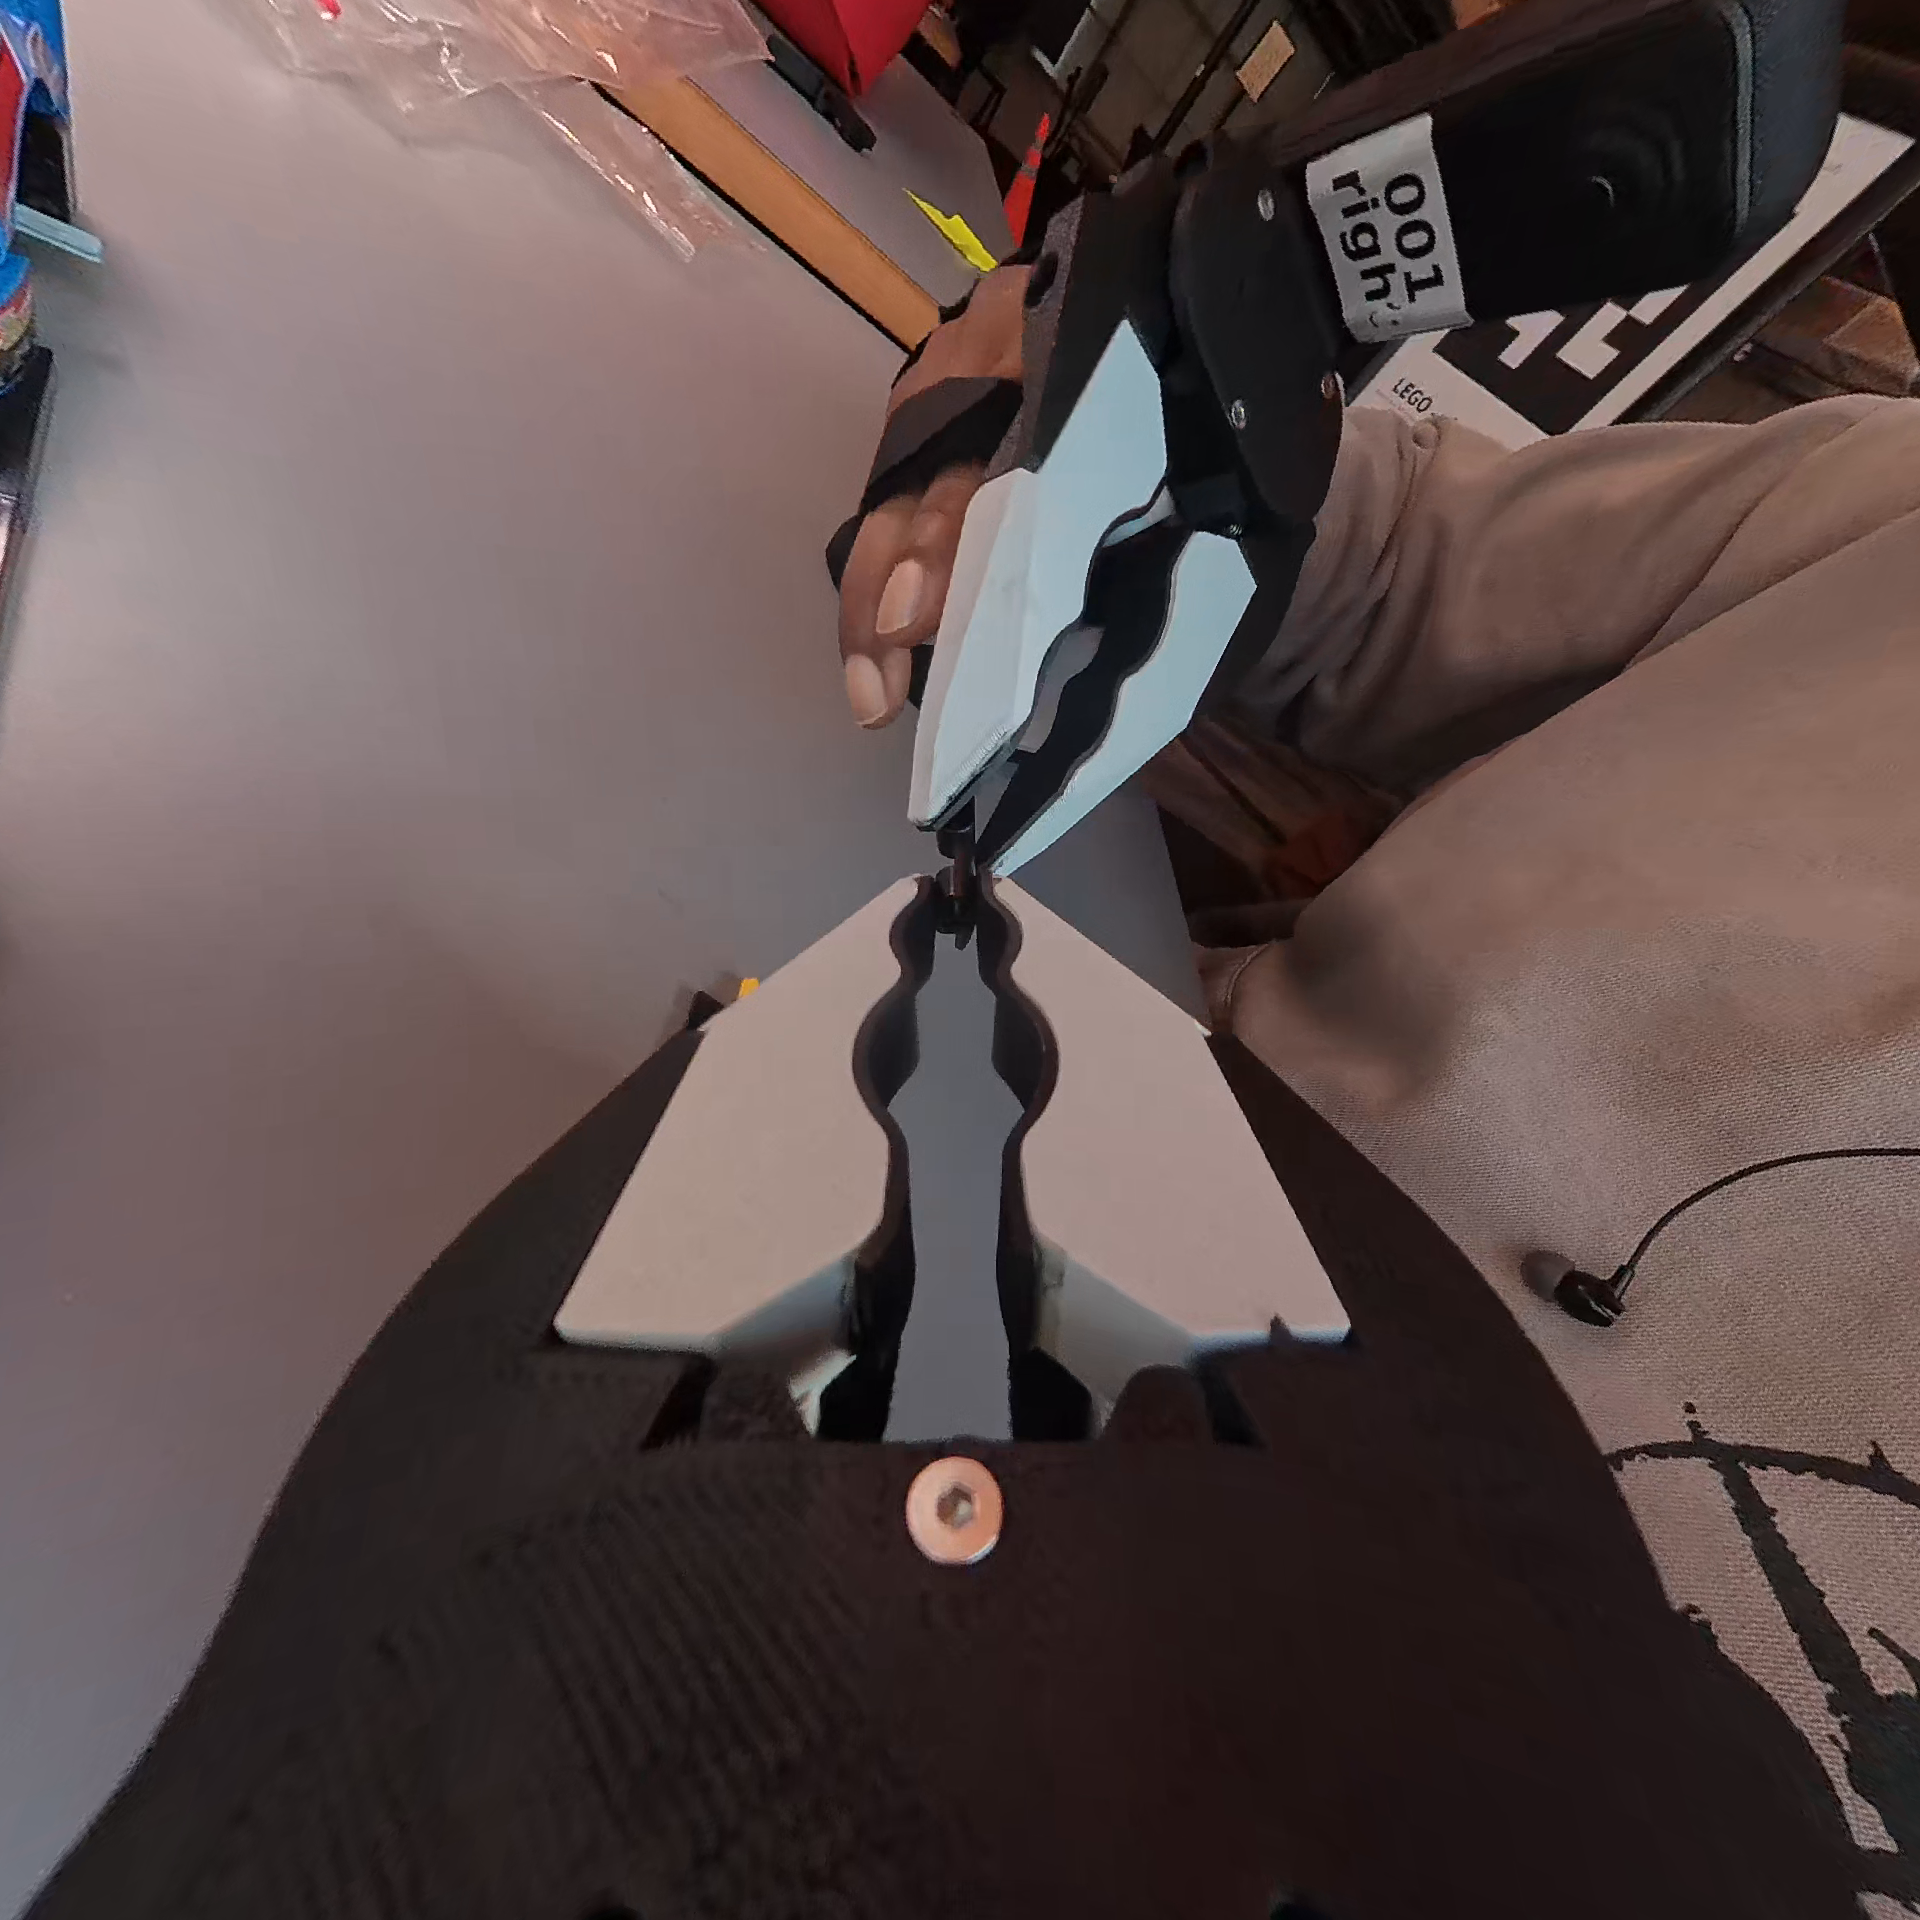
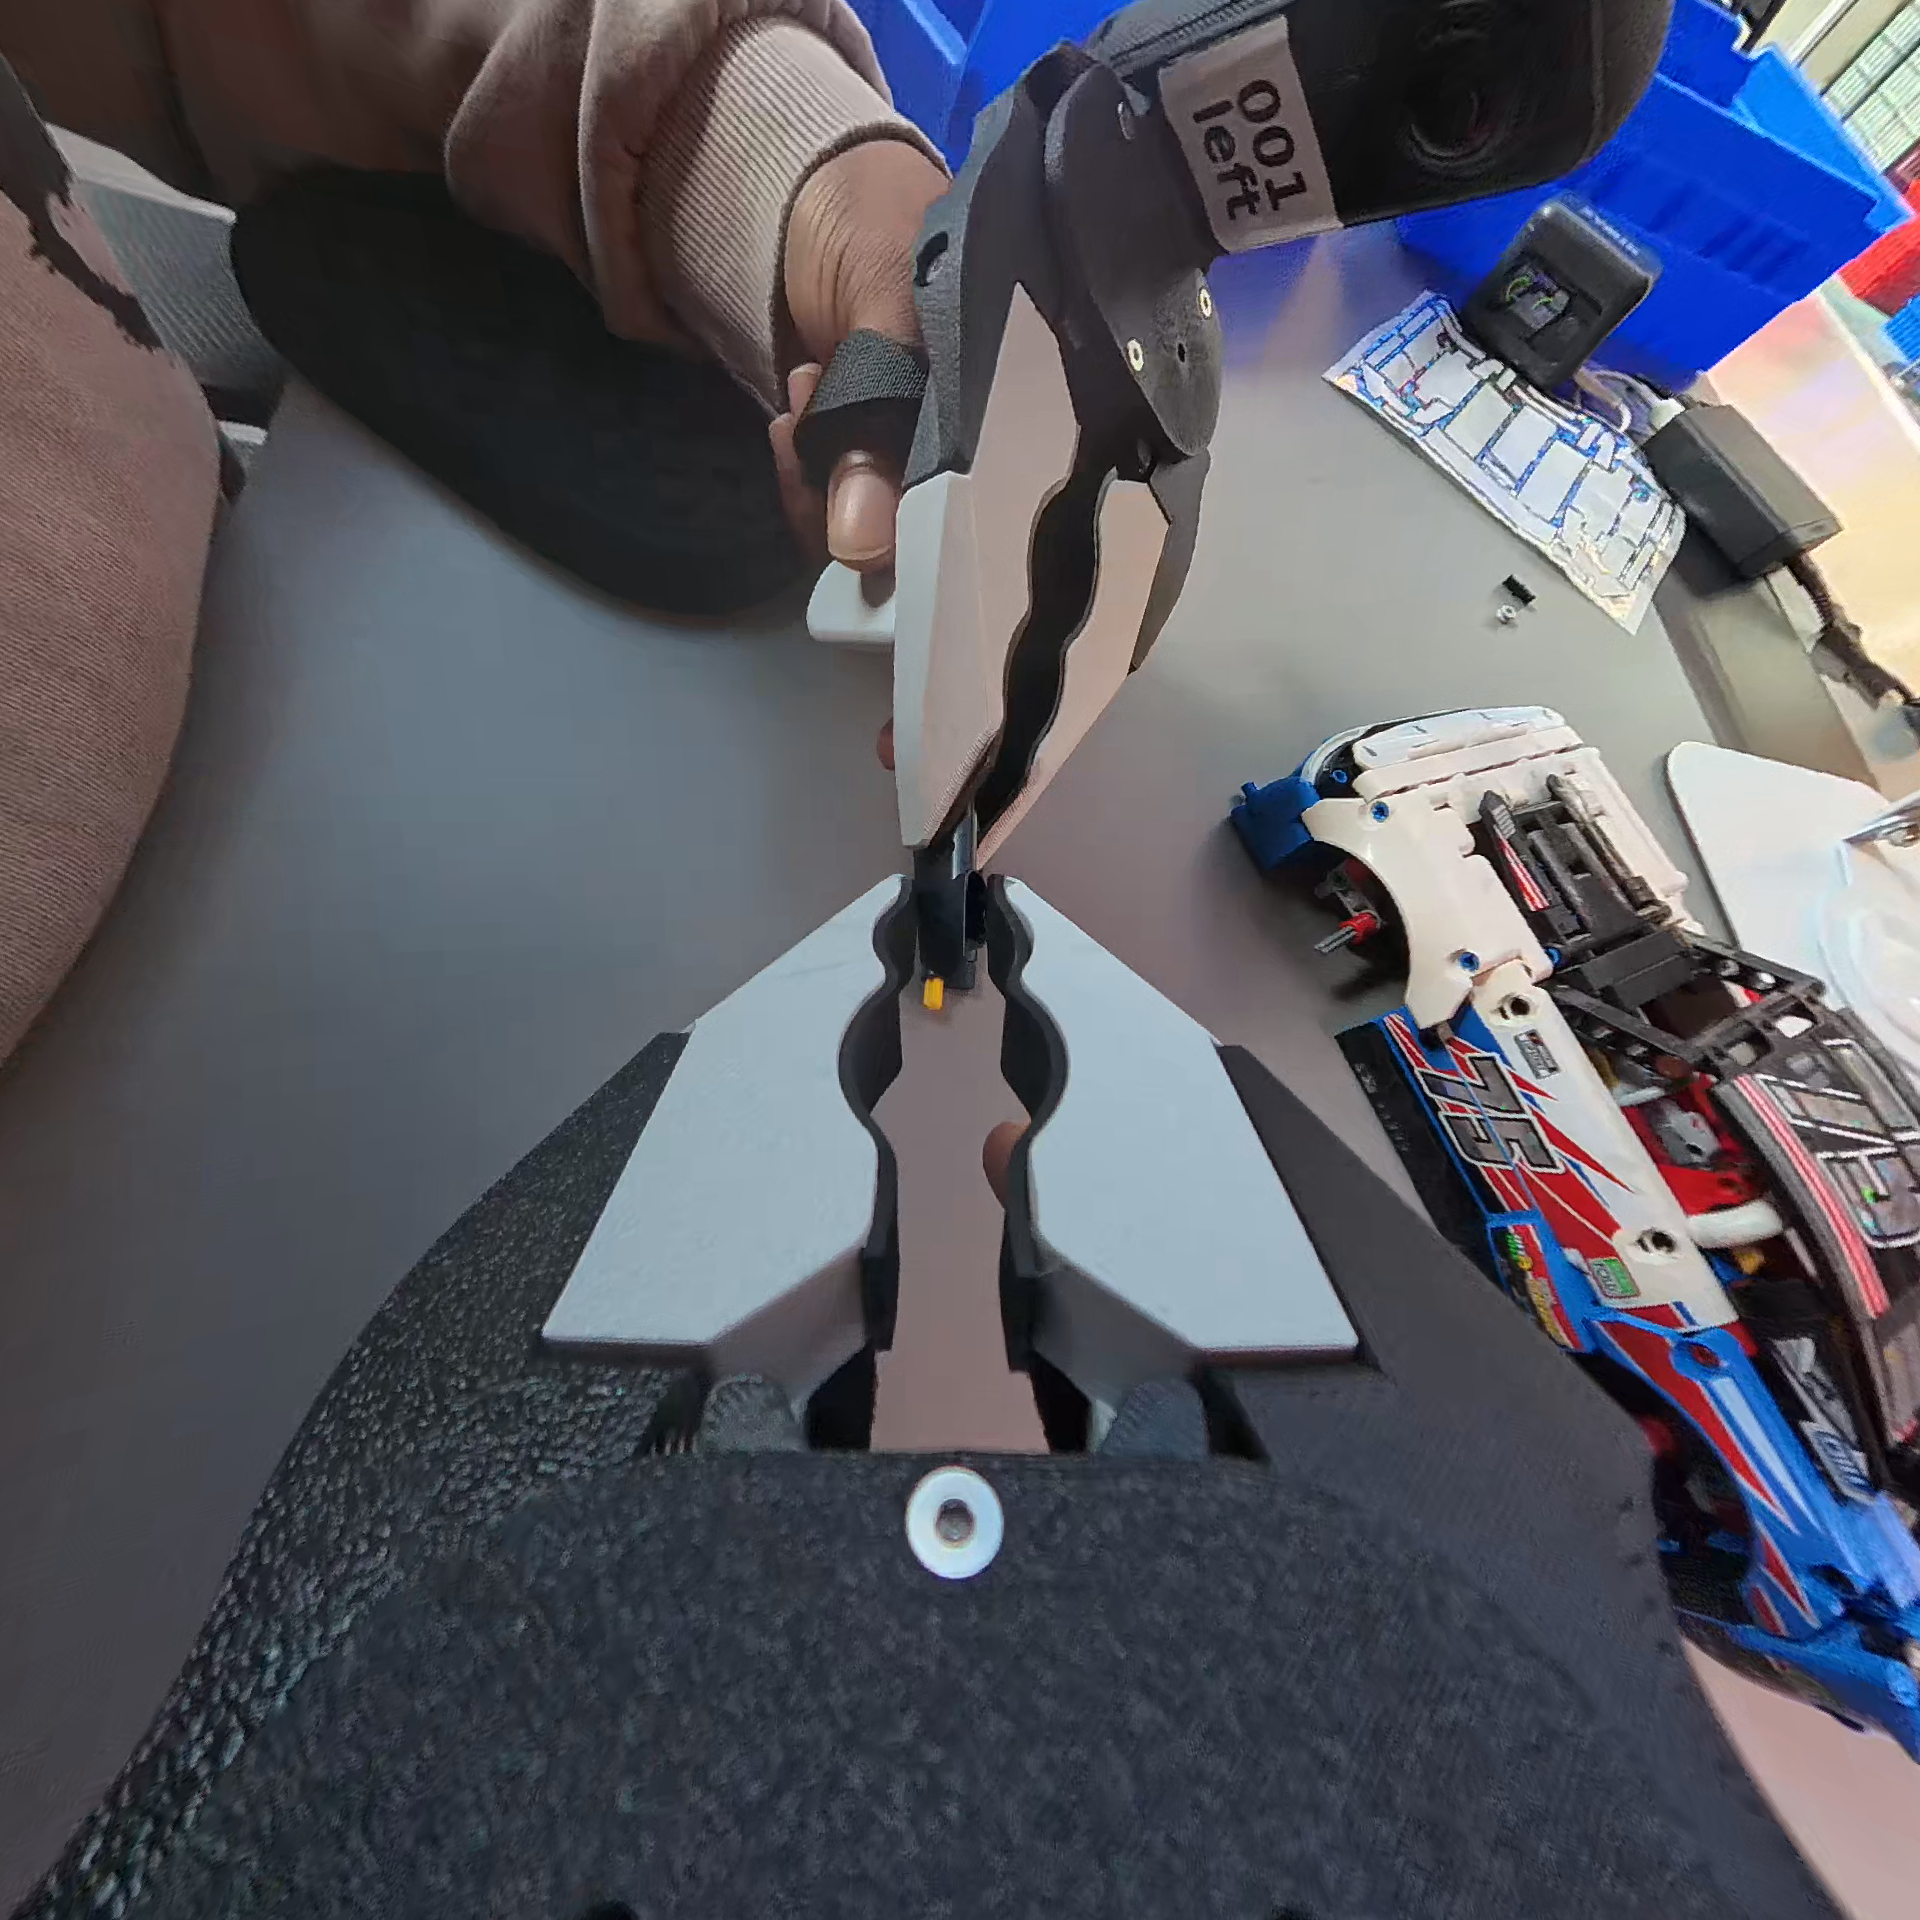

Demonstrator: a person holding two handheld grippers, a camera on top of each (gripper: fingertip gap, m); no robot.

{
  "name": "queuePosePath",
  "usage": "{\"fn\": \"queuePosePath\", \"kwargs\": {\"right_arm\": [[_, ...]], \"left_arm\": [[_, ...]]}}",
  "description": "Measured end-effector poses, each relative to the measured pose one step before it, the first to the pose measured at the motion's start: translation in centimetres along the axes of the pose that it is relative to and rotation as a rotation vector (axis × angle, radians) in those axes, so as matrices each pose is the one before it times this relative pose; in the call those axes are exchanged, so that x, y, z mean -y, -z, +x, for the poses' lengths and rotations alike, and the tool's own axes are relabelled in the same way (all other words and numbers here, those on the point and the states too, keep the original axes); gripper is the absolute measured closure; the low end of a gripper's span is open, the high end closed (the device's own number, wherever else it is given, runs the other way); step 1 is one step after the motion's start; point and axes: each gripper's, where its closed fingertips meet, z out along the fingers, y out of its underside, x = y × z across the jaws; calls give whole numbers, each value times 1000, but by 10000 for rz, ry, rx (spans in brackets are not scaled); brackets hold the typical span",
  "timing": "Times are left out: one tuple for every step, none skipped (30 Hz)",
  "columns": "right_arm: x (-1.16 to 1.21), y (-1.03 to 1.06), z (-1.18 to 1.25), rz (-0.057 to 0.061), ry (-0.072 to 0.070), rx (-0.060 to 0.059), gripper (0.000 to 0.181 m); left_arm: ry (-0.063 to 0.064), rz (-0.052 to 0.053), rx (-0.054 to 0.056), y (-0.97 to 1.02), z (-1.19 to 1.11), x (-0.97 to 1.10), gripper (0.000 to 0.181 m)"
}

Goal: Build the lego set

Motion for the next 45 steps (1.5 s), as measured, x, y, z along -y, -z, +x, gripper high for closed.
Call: {"fn": "queuePosePath", "kwargs": {"right_arm": [[61, 37, 63, 160, -330, 108, 171], [84, 41, 86, 159, -324, 84, 171], [-5, 25, 123, 90, -281, 50, 171], [-100, 27, 198, 10, -187, -22, 171], [-187, 64, 277, -43, -67, -114, 171], [-269, 94, 278, -74, 39, -140, 171], [-379, 102, 250, -137, 78, -148, 172], [-528, 83, 200, -216, 127, -151, 173], [-677, 33, 178, -285, 206, -188, 173], [-715, -22, 143, -294, 204, -199, 174], [-653, -70, -26, -242, 136, -103, 174], [-521, -83, -94, -167, 104, -80, 175], [-370, -99, -133, -98, 111, -68, 175], [-249, -102, -198, -46, 71, -7, 175], [-101, -98, -100, 11, 35, -43, 176], [33, -75, -11, 69, 35, -75, 176], [152, -76, -51, 97, 46, -38, 176], [240, -73, -111, 113, 79, -12, 176], [355, -62, -92, 148, 126, -37, 176], [301, -68, -126, 101, 145, -13, 176], [283, -57, -66, 80, 156, -37, 176], [342, 6, -65, 147, 157, -38, 176], [376, 49, -123, 186, 95, 29, 176], [196, 62, -93, 93, 25, 52, 176], [-103, 24, -5, -77, 29, 22, 176], [-94, 7, -29, -48, 35, 11, 176], [-80, 3, -80, -45, 18, 27, 176], [-160, -58, -91, -120, 9, 36, 176], [-195, -89, -135, -162, 11, 64, 176], [-143, -106, -138, -142, 32, 54, 176], [-52, -110, -112, -80, 47, 1, 175], [1, -111, -80, -51, 56, -13, 175], [-20, -114, -78, -54, 52, -7, 175], [-23, -86, -71, -53, 48, -1, 176], [-37, -76, 27, -47, 22, -35, 176], [-5, -51, -25, -26, -3, 15, 176], [-1, -46, -14, -30, -36, 28, 176], [47, -10, 30, -12, -5, 5, 176], [81, 15, 86, 12, 6, -21, 176], [-50, -21, 155, -48, -35, -27, 176], [-202, -44, 249, -81, -41, -60, 176], [-222, -49, 269, -17, -98, -35, 177], [-274, -43, 173, -20, -225, 65, 177], [-225, -19, 136, -5, -266, 91, 177], [-163, 20, 174, 45, -220, 35, 177]], "left_arm": [[-34, 58, 21, 61, -6, 118, 175], [-28, 61, 3, 98, -21, 130, 175], [-96, 39, 51, 125, -91, 79, 175], [-236, -12, 149, 178, -213, 13, 175], [-386, -87, 261, 242, -338, -78, 175], [-479, -172, 381, 304, -476, -164, 172], [-543, -252, 513, 311, -664, -262, 168], [-635, -381, 588, 255, -733, -482, 166], [-667, -491, 508, 114, -541, -697, 165], [-595, -496, 390, -48, -311, -712, 164], [-502, -485, 282, -188, -120, -691, 163], [-426, -448, 172, -307, 52, -623, 161], [-332, -324, 109, -368, 135, -426, 160], [-242, -183, 50, -384, 188, -206, 159], [-187, -56, 54, -353, 145, 24, 158], [-176, 50, 106, -320, 36, 239, 157], [-182, 129, 75, -276, 79, 418, 157], [-188, 170, 67, -260, 119, 559, 157], [-233, 174, 175, -241, -12, 609, 156], [-292, 145, 196, -202, -34, 559, 157], [-294, 36, 140, -171, 36, 374, 161], [-295, -64, 89, -173, 89, 174, 166], [-320, -58, 146, -128, 21, 89, 170], [-361, -32, 158, -44, 32, 78, 175], [-360, -47, 157, -2, 50, 39, 175], [-318, -51, 173, 3, 11, 53, 175], [-312, -93, 143, -28, 47, 6, 176], [-308, -118, 138, -60, 52, -25, 176], [-285, -140, 118, -81, 86, -64, 176], [-254, -133, 101, -101, 98, -42, 176], [-217, -74, 88, -72, 100, 43, 176], [-162, -32, 77, -37, 76, 109, 176], [-119, -39, 56, -21, 59, 87, 176], [-89, -73, 51, -28, 17, -10, 176], [-73, -79, 66, -21, -22, -71, 176], [-46, -26, 44, 0, -6, -44, 176], [25, 20, 14, 14, 21, -11, 176], [113, 80, 4, 43, -18, 12, 176], [235, 122, -44, 86, -71, 25, 175], [393, 60, -121, 126, -137, -94, 175], [471, -46, -131, 168, -257, -258, 171], [442, -68, -81, 252, -388, -355, 165], [411, -123, -123, 320, -341, -503, 163], [435, -165, -148, 335, -312, -614, 159], [455, -127, -175, 339, -252, -607, 155]]}}
